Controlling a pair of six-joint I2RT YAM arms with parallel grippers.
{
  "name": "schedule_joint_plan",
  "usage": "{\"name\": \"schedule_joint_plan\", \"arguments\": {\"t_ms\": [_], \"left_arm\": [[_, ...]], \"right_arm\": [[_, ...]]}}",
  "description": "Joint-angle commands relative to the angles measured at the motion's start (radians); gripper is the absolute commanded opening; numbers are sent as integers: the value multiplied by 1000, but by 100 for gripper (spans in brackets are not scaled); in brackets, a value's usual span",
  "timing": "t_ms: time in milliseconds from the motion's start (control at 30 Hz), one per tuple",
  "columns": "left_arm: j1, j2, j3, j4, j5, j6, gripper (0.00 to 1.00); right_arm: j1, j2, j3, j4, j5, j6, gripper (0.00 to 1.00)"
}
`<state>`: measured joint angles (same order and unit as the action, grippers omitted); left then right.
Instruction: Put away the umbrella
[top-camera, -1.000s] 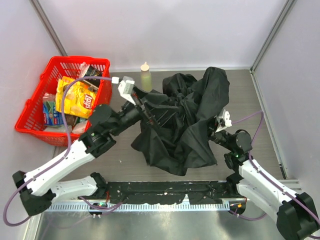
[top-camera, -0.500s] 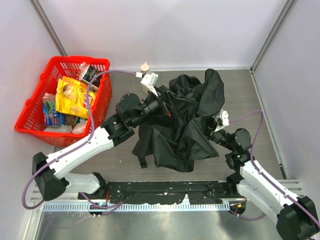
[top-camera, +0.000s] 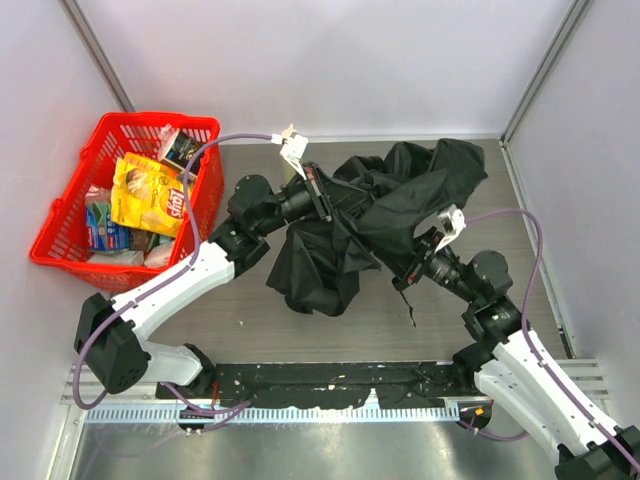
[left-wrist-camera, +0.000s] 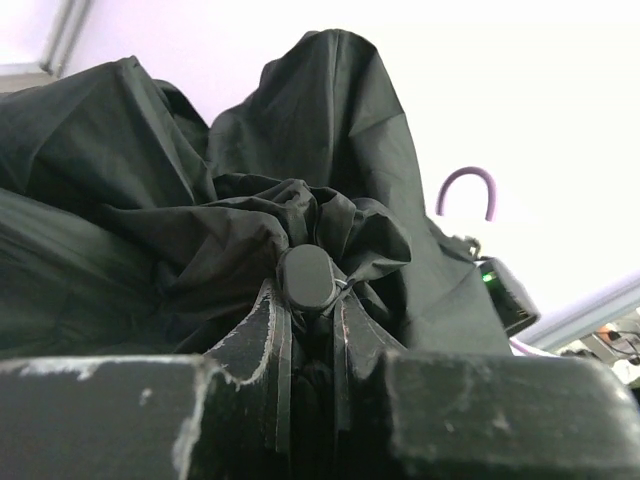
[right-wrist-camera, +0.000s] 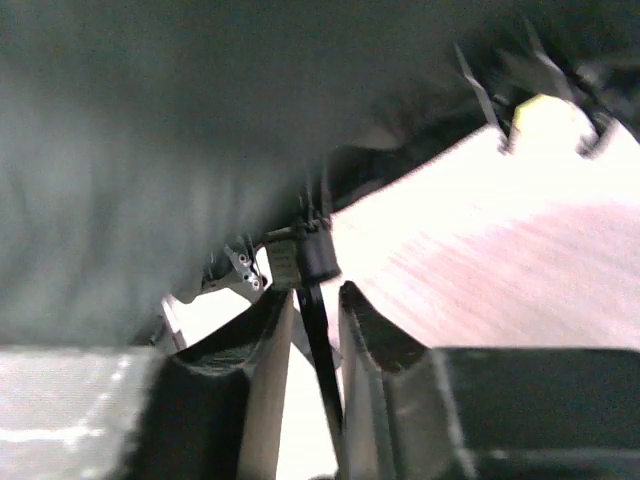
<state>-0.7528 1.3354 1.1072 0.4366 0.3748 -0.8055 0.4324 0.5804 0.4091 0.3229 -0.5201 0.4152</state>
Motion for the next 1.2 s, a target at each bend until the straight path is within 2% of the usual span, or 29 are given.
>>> {"name": "schedule_joint_plan", "arguments": {"t_ms": [0,100,200,267,367,467,567,667,800,867,933,1000,1067,1167], "left_arm": [[73,-11,-3,140,18,-37,0],[105,-13,35,65,-3,-43,0],[130,-2,91,-79,-28,-53,0],[147,11,105,-127,-22,-98,0],[162,36,105,-107,31,-185,0],[162,50,102,-117,41,-231,0],[162,42,102,-157,27,-219,0],[162,21,94,-194,-54,-172,0],[162,-22,117,-326,-287,-36,0],[159,-44,114,-341,-365,46,0],[153,-58,106,-343,-479,113,0],[153,-64,111,-351,-526,156,0],[152,-67,114,-352,-547,173,0],[152,-74,105,-351,-566,167,0]], "right_arm": [[0,1,198,-523,184,137,37],[0,12,316,-814,210,83,42],[2,18,437,-932,191,4,40],[6,36,491,-914,97,-6,40],[23,122,534,-785,-16,14,39],[98,208,597,-704,-12,24,38],[189,243,640,-650,83,23,38],[222,298,686,-611,133,167,40],[317,234,582,-509,327,324,40],[357,216,548,-522,408,359,43],[411,191,492,-487,517,375,65],[468,193,443,-420,604,364,73],[511,226,438,-401,685,344,73],[535,306,465,-374,729,304,74]]}}
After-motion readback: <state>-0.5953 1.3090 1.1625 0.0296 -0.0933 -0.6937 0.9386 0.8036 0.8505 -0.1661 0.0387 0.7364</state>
